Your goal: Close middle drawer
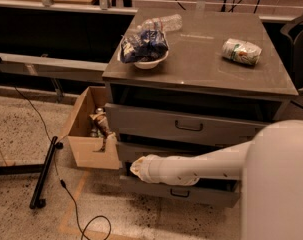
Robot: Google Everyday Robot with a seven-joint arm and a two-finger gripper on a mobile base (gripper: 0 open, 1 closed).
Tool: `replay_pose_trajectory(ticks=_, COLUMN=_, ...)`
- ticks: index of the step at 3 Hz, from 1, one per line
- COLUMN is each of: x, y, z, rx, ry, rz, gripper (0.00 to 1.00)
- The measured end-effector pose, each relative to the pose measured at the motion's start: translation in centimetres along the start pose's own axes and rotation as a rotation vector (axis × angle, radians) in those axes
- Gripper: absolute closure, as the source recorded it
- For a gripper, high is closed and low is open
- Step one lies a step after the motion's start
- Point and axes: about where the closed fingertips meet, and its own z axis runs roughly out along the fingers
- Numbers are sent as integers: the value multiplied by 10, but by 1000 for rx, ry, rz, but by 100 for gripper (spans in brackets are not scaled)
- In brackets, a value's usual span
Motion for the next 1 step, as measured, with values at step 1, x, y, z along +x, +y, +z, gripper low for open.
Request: replay_pose_trajectory(ticks=1, x=-11, y=38, z=-34, rx=-99, ry=-48, rz=25, gripper=84)
